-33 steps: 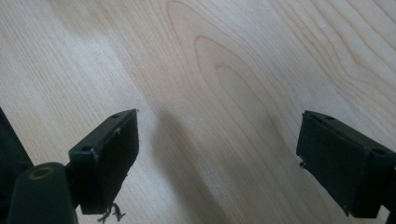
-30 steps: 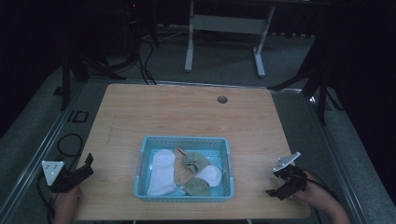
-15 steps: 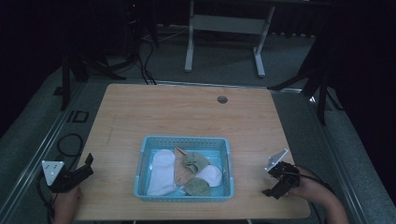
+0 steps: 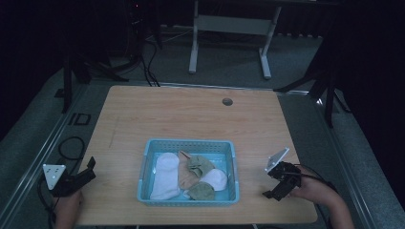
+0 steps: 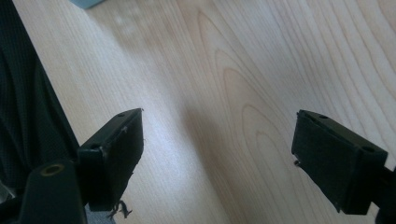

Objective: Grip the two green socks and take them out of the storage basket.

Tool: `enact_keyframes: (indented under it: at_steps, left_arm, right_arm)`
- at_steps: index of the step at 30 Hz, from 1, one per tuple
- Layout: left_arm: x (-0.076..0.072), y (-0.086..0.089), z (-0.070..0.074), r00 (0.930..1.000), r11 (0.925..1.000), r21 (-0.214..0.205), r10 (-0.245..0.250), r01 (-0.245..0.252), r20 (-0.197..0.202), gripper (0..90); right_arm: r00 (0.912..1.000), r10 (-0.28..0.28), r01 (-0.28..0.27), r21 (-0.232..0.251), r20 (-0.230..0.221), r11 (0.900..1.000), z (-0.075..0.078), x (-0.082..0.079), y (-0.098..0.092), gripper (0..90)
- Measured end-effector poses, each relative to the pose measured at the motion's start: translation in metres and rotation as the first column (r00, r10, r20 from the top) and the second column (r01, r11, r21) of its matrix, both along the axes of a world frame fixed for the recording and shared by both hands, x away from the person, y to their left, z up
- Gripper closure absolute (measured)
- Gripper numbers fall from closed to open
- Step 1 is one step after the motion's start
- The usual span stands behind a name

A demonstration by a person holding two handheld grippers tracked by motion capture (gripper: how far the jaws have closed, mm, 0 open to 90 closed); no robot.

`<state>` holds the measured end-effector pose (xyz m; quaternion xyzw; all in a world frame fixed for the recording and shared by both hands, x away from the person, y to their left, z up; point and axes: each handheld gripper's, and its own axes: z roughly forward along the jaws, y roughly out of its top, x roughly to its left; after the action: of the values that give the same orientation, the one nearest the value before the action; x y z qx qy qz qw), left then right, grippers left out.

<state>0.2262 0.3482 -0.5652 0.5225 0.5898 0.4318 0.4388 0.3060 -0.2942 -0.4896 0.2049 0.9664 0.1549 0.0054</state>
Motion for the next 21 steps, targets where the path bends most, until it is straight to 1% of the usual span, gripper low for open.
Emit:
enact_keyframes:
  at_steps: [2,5,6,11,12,13,16,19,21]
  left_arm:
    - [0.0,0.0,0.0,1.0,1.0,-0.001,-0.001,0.001,0.0,0.3]
    - [0.0,0.0,0.0,1.0,1.0,-0.001,-0.001,0.001,-0.001,0.3]
    - [0.0,0.0,0.0,1.0,1.0,-0.001,0.0,0.0,-0.001,0.3]
    - [0.0,0.0,0.0,1.0,1.0,0.0,0.0,0.0,0.0,0.3]
    - [0.0,0.0,0.0,1.0,1.0,0.0,0.0,0.0,0.0,0.3]
    - [0.0,0.0,0.0,1.0,1.0,-0.001,-0.001,0.001,0.0,0.3]
    - [0.0,0.0,0.0,1.0,1.0,0.0,-0.004,0.004,0.001,0.3]
    - [0.0,0.0,0.0,1.0,1.0,0.0,-0.004,0.004,0.001,0.3]
    - [0.0,0.0,0.0,1.0,1.0,0.001,-0.004,0.004,0.001,0.4]
  right_arm:
    - [0.9999,0.01,-0.01,0.003,0.007,0.9999,0.004,-0.001,0.003,16.4]
    - [0.9998,0.019,-0.019,0.007,0.003,0.9998,0.007,-0.002,0.006,16.4]
    - [0.9994,0.035,-0.035,0.004,0.007,0.9994,0.009,-0.002,0.008,16.5]
    - [0.9992,0.039,-0.04,0.004,0.007,0.9992,0.014,-0.001,0.012,16.6]
    - [0.9989,0.046,-0.046,0.003,0.013,0.999,0.018,0.0,0.013,16.5]
    - [0.9989,0.046,-0.046,0.003,0.013,0.999,0.018,0.0,0.013,16.5]
    - [0.9986,0.05,-0.05,0.01,0.017,0.9987,0.025,0.0,0.016,16.6]
    - [0.998,0.055,-0.055,0.007,0.033,0.9985,0.031,0.0,0.021,16.5]
    - [0.9985,0.041,-0.042,0.024,0.037,0.9988,0.036,0.0,0.023,16.6]
